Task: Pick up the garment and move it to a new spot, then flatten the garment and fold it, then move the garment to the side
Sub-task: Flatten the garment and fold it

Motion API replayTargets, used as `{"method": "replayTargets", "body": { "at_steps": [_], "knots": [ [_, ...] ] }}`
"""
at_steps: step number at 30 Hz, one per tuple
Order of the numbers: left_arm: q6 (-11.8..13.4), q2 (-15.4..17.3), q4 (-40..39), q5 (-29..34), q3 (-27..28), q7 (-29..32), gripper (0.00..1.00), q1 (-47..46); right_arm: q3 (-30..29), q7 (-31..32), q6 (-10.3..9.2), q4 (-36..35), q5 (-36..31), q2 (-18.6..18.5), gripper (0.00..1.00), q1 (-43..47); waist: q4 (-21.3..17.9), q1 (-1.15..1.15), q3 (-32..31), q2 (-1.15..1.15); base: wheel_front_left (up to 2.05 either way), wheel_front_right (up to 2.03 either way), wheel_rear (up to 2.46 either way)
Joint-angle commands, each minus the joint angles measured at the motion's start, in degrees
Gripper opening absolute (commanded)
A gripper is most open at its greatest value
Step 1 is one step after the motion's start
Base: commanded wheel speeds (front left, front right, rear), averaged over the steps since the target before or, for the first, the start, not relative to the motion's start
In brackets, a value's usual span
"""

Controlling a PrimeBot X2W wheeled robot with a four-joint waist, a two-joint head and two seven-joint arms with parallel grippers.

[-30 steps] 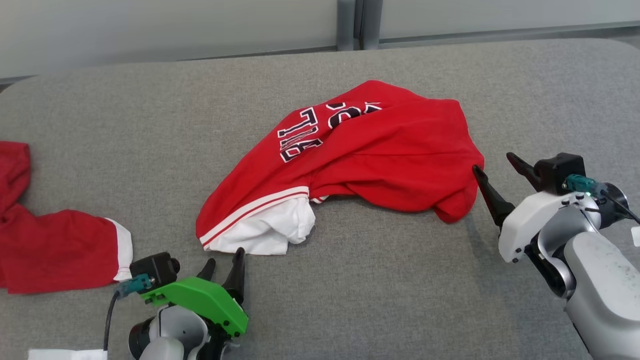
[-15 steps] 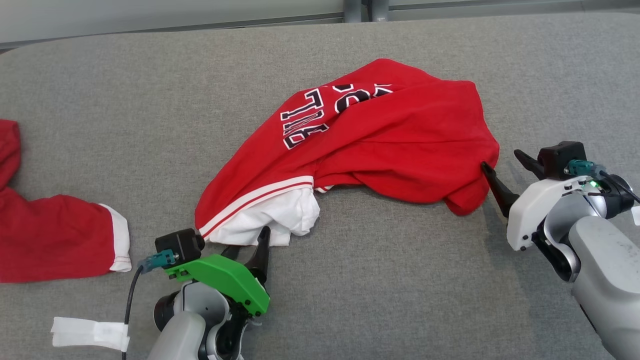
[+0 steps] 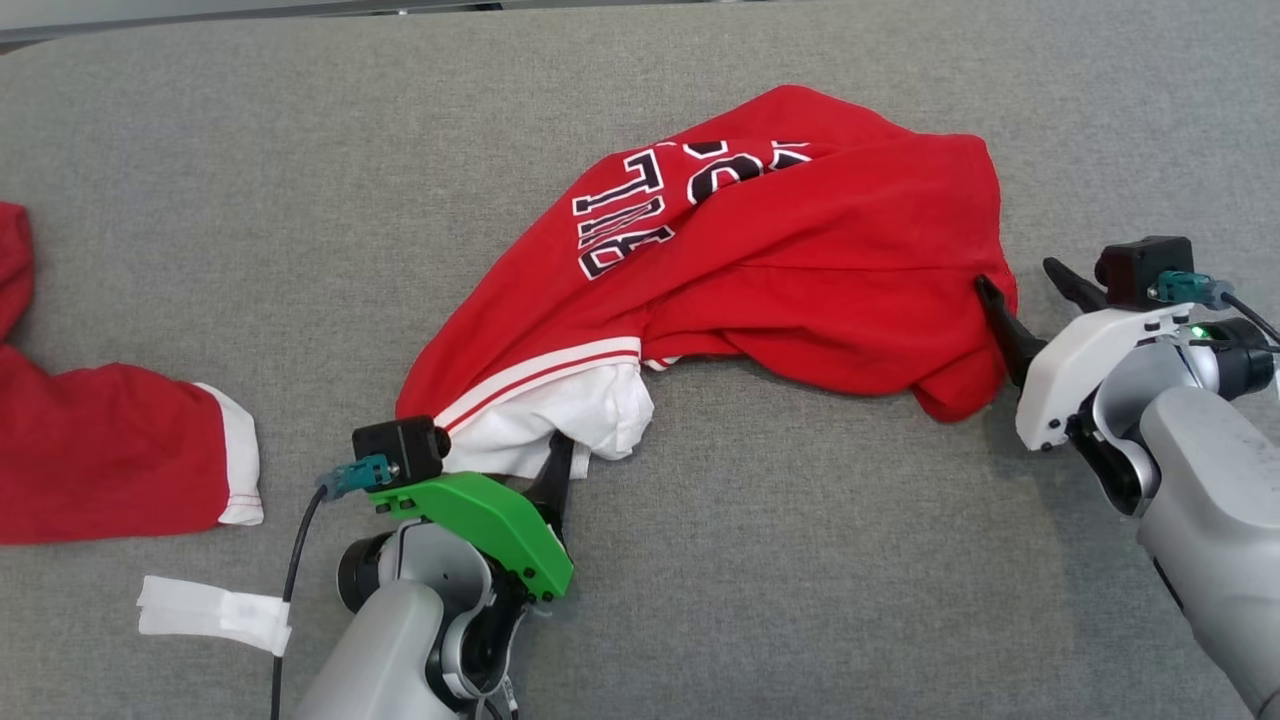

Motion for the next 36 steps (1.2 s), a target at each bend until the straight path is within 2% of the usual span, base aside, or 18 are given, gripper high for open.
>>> {"method": "replayTargets", "body": {
  "at_steps": [1,4,6,7,10,11,12,13,15,22,27,32,36],
  "knots": [
    [-0.07,0.15,1.99,-0.37,-0.67,0.72,0.45,0.17,0.56,0.00,0.00,0.72,0.90,0.46,1.00,-0.96,0.20,0.00,0.49,0.16,0.00,0.00,0.00],
    [-0.53,0.00,2.75,-0.80,-1.42,0.36,0.30,-0.19,1.82,-0.59,0.00,1.80,2.30,0.86,1.00,-1.66,0.52,0.00,0.89,0.16,0.00,0.00,0.00],
    [-0.72,0.01,3.30,-1.18,-1.68,0.11,0.04,-0.46,2.83,-0.57,0.00,2.38,3.05,0.75,1.00,-1.97,0.73,0.00,1.05,0.16,0.00,0.00,0.00],
    [-0.77,0.01,3.52,-1.27,-1.78,-0.12,0.00,-0.62,3.23,-0.63,0.00,2.72,3.52,0.70,1.00,-2.01,0.82,0.00,1.08,0.16,0.00,0.00,0.00],
    [-1.16,0.01,4.22,-2.10,-2.23,-0.53,0.00,-0.93,4.48,-0.56,0.00,3.61,4.55,0.42,1.00,-2.48,1.05,0.00,1.21,0.16,0.00,0.00,0.00],
    [-1.32,0.01,4.49,-2.44,-2.51,-0.58,0.00,-1.01,4.84,-0.50,0.00,3.90,4.99,0.36,0.96,-2.54,1.12,0.00,1.17,0.16,0.00,0.00,0.00],
    [-1.49,0.01,4.71,-2.79,-2.77,-0.70,0.00,-1.10,5.01,-0.26,0.00,4.20,5.74,0.33,0.64,-2.55,1.18,0.00,1.17,0.16,0.00,0.00,0.00],
    [-1.50,0.00,4.88,-3.07,-2.96,-0.79,0.00,-1.27,5.34,-0.12,0.00,4.39,6.22,0.24,0.38,-2.64,1.22,0.00,1.21,0.16,0.00,0.00,0.00],
    [-1.76,-0.04,5.06,-3.78,-3.38,-1.11,0.00,-1.50,5.74,-0.85,-0.01,4.61,7.36,-0.05,0.00,-2.91,1.30,0.00,1.21,0.16,0.00,0.00,0.00],
    [-2.33,-0.08,4.78,-5.09,-3.39,-2.32,0.00,-2.17,6.82,-3.45,-0.03,3.59,10.27,-0.98,0.00,-3.36,1.09,0.00,0.68,0.16,0.00,0.00,0.00],
    [-2.93,1.13,1.11,-6.76,-1.52,-3.37,0.00,-0.72,7.57,-6.53,-0.03,1.17,11.11,-2.66,0.00,-2.38,0.35,0.00,-0.84,0.16,0.00,0.00,0.00],
    [-2.99,3.19,-9.32,-10.45,1.08,-1.94,0.00,3.69,6.46,-8.81,-0.03,-4.63,12.00,-5.72,0.00,0.04,-0.77,0.00,-3.09,0.16,0.00,0.00,0.00],
    [-1.34,5.45,-20.99,-14.31,4.07,0.18,0.00,8.94,5.87,-8.23,-0.03,-9.76,10.65,-8.23,0.00,3.26,-1.86,0.00,-4.61,0.16,0.00,0.00,0.00]
  ]
}}
